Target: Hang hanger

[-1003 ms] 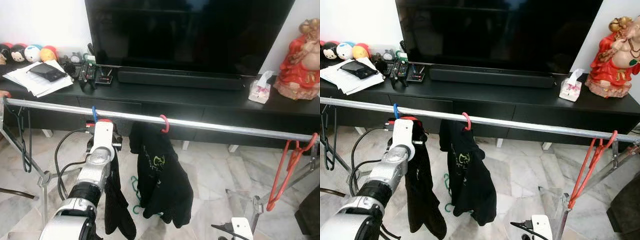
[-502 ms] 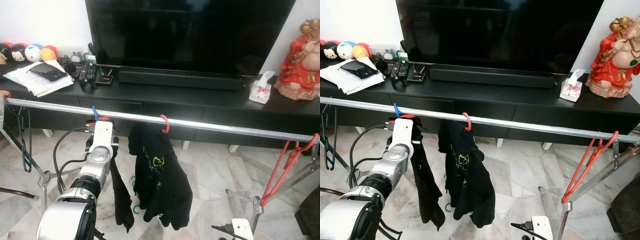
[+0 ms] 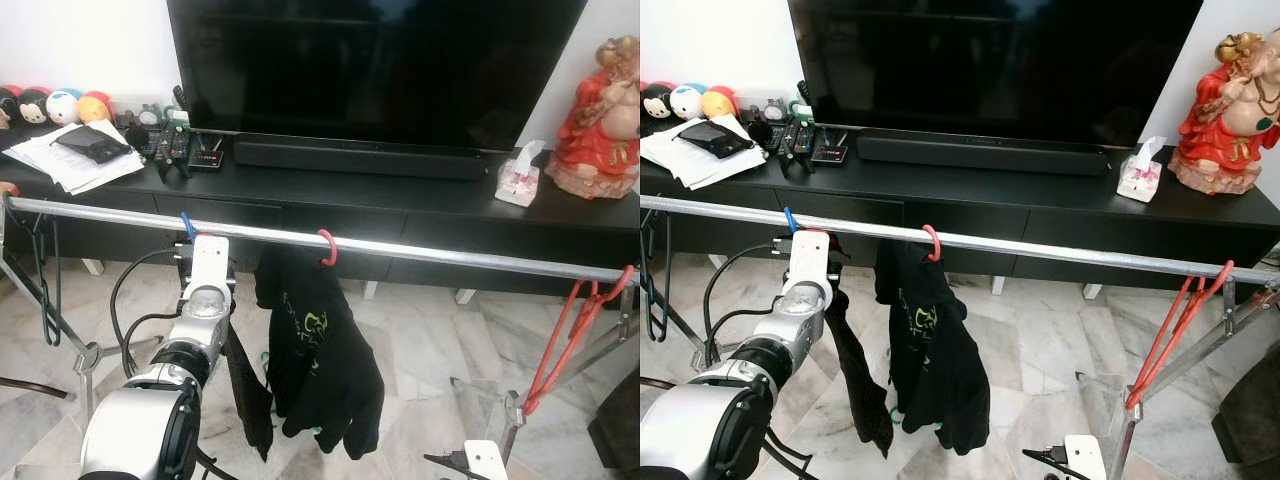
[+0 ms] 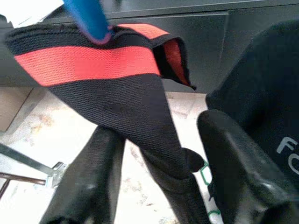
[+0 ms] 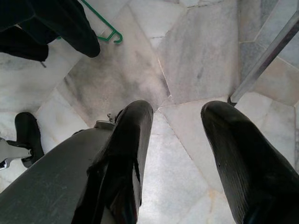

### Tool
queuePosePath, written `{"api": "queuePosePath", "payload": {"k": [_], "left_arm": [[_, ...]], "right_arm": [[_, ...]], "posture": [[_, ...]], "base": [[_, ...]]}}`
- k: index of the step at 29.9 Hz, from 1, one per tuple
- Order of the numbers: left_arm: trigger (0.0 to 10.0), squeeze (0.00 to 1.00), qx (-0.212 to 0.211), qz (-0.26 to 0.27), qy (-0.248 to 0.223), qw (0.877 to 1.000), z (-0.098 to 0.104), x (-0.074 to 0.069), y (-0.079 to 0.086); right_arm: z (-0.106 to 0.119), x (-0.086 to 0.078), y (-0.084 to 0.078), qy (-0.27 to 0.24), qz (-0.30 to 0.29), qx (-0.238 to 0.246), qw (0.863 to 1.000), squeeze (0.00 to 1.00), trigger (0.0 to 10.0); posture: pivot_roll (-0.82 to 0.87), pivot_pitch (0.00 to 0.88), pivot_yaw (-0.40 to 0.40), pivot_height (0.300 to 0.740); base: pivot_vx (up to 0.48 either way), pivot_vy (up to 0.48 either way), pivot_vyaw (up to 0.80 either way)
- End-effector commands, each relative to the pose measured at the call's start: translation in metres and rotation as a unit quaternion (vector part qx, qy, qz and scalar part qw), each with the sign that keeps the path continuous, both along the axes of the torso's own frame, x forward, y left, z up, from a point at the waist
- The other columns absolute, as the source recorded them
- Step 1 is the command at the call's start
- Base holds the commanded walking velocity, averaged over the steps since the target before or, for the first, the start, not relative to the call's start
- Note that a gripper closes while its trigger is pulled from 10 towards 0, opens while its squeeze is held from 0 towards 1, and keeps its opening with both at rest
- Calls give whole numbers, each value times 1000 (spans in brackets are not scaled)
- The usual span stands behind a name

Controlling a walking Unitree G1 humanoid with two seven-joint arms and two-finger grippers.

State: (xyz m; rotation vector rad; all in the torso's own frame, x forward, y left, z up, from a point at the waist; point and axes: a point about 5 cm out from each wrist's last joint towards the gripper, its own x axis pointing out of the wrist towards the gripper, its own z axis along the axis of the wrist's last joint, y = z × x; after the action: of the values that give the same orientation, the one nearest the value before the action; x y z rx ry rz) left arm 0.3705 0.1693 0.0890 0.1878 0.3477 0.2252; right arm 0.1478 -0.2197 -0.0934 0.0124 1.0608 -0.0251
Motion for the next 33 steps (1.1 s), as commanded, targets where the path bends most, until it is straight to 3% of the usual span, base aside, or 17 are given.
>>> {"api": "queuePosePath", "payload": {"k": [1,33], "left_arm": [[0,0,3,4,-4,1000,6,4,0],[0,0,-3,5,-7,1000,2,1,4]], "right_arm": [[1,-1,-4,-3,-1,-5,1000,0,10000],[1,0,-3,-2,2,0,1000,0,10000]], "posture": [[-106,0,-90,740],[-101,0,-87,740]], "base": [[0,0,0],[0,0,0]]}}
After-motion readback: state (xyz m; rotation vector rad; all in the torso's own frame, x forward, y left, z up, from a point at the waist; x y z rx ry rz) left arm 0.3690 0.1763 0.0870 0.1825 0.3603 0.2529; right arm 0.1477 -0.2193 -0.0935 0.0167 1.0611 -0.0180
